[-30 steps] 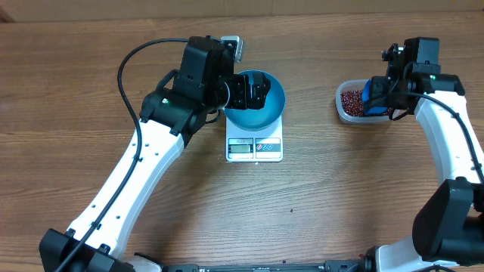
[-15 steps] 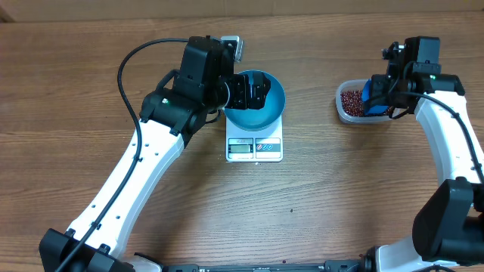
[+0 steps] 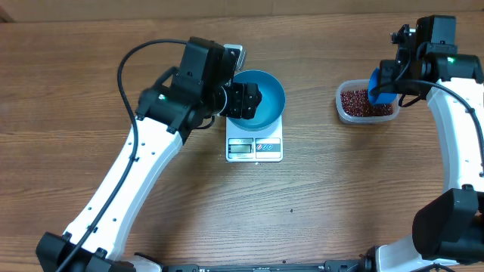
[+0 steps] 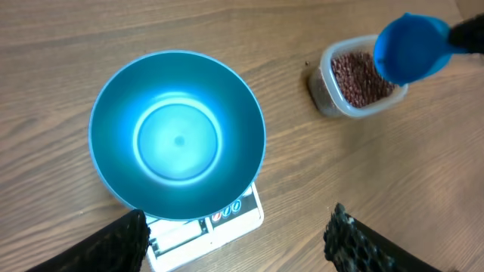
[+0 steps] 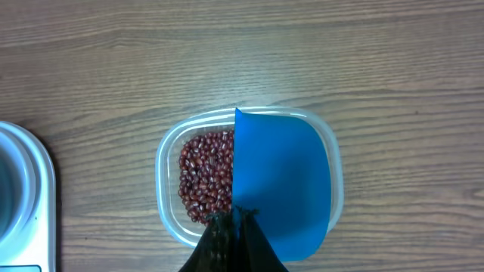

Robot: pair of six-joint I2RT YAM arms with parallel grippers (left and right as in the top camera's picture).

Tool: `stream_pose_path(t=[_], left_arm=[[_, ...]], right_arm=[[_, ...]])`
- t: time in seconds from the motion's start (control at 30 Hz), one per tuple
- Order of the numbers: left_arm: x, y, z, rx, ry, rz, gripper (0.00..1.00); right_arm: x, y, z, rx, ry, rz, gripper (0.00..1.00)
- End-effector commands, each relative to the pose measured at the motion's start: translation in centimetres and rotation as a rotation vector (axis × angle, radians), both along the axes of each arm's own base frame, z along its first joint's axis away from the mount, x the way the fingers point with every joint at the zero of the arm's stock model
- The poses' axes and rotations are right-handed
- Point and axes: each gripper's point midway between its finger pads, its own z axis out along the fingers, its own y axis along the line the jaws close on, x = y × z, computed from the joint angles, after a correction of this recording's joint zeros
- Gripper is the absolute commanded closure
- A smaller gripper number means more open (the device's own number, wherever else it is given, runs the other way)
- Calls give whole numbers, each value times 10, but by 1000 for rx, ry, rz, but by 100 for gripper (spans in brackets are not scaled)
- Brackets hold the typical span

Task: Scoop item into bowl and weigh 150g on scale
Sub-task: 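Lower the left gripper toward the scale's front buttons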

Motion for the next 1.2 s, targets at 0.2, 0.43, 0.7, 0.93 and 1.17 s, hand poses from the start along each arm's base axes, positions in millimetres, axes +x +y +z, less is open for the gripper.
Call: stream_pose_path(t=[0.2, 0.43, 0.7, 0.93, 1.17], left_arm=[[-45, -5, 5, 5, 160, -78, 96], [-81, -15, -56, 266, 173, -145, 96], [-85, -50, -90, 259, 84, -173, 96], [-71, -43, -126, 269, 46, -53, 96], [-74, -41, -165, 322, 103, -61, 96]], right_arm=[[-2, 0, 7, 1, -2, -2, 96], [-2, 0, 6, 1, 0, -2, 96], [-5, 0, 5, 3, 9, -2, 96], [-4, 0, 6, 2, 5, -2, 96], [-2, 0, 7, 1, -2, -2, 96]])
